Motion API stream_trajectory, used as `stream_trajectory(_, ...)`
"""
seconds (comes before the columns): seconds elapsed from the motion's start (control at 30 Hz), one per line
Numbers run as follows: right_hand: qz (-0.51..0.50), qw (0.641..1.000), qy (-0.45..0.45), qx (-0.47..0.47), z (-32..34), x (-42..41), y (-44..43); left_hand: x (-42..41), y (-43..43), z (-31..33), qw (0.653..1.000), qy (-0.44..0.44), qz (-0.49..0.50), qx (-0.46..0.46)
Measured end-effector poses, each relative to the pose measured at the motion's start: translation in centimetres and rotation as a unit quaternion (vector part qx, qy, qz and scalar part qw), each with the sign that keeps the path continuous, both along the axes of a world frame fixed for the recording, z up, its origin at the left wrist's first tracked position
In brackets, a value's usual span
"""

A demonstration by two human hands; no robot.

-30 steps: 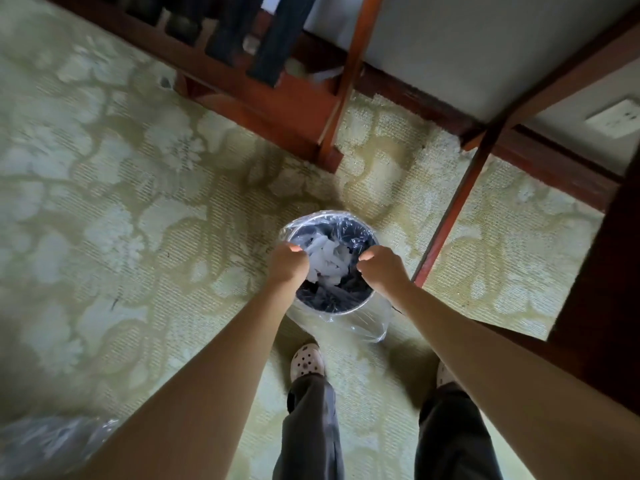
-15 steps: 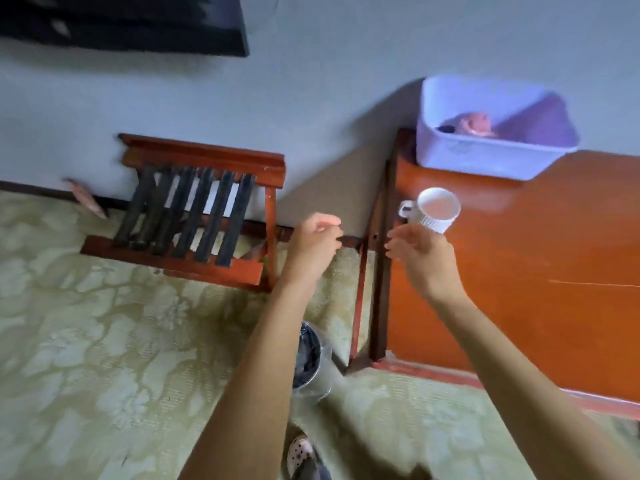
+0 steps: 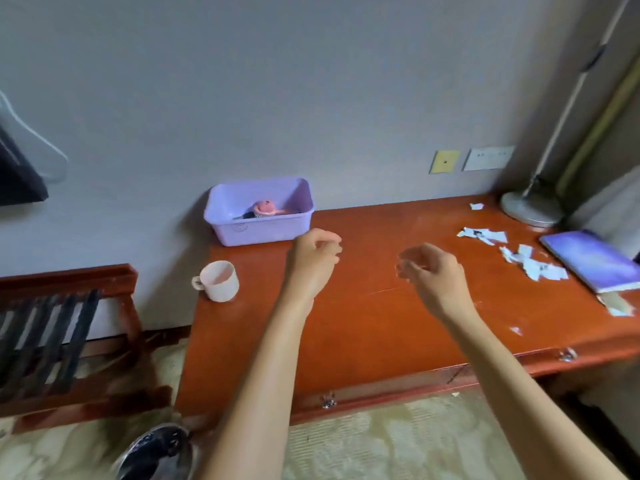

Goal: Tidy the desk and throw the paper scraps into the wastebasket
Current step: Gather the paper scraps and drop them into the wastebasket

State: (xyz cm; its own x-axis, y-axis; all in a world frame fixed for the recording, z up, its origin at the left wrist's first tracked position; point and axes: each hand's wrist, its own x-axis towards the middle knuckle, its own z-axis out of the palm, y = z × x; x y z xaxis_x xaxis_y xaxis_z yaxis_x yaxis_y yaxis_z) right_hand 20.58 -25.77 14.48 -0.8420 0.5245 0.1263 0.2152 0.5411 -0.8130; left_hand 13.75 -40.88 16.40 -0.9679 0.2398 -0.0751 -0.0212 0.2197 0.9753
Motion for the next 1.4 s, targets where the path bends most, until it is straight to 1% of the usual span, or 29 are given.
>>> stream_trajectory(0.07, -0.028, 1.0, 0.002, 0.003, 0.1, 1.7, 5.1, 1.3, 5.7, 0.3, 0.999, -0.006, -0.037, -0.014)
stream_trajectory(0.17, -0.053, 0.998, -0.014, -0.002, -0.7, 3.1, 10.5, 2.3, 11.7, -0.5, 0.996, -0.012, -0.077, -0.039)
stream_trajectory(0.3, -0.089, 0.995, -0.052, -0.014, -2.7, 4.5, 17.3, 2.5, 19.1, -2.5, 0.989, -0.032, -0.118, -0.08)
stream_trajectory(0.37, -0.114, 0.991, -0.07, -0.018, -4.4, 4.7, 22.5, 2.0, 25.0, -4.0, 0.982, -0.04, -0.149, -0.105)
stream_trajectory(0.5, -0.12, 0.986, -0.11, -0.028, -6.8, 4.3, 26.6, 0.9, 29.8, -6.7, 0.975, -0.065, -0.174, -0.12)
stream_trajectory(0.6, -0.136, 0.978, -0.157, -0.021, -9.2, 2.3, 33.2, -1.2, 36.8, -9.3, 0.969, -0.086, -0.193, -0.125)
stream_trajectory(0.7, -0.142, 0.964, -0.225, -0.008, -11.0, 1.0, 38.8, -2.9, 42.6, -11.2, 0.957, -0.119, -0.214, -0.152)
stream_trajectory(0.77, -0.151, 0.954, -0.259, -0.002, -12.2, 0.2, 42.3, -4.0, 46.0, -12.5, 0.951, -0.126, -0.226, -0.171)
stream_trajectory(0.9, -0.155, 0.938, -0.31, -0.005, -14.8, -0.8, 47.4, -5.2, 50.3, -14.5, 0.941, -0.138, -0.229, -0.208)
stream_trajectory(1.03, -0.147, 0.93, -0.336, -0.004, -16.9, -1.8, 50.7, -5.6, 52.9, -16.2, 0.929, -0.152, -0.237, -0.241)
stream_trajectory(1.1, -0.137, 0.925, -0.355, 0.001, -17.4, -2.7, 52.4, -6.0, 54.2, -17.1, 0.927, -0.153, -0.225, -0.257)
stream_trajectory(1.23, -0.083, 0.918, -0.387, 0.02, -18.5, -4.4, 55.3, -6.1, 55.9, -18.2, 0.931, -0.15, -0.173, -0.286)
stream_trajectory(1.4, -0.012, 0.9, -0.431, 0.064, -19.9, -6.6, 58.6, -5.7, 58.6, -18.7, 0.929, -0.192, -0.124, -0.29)
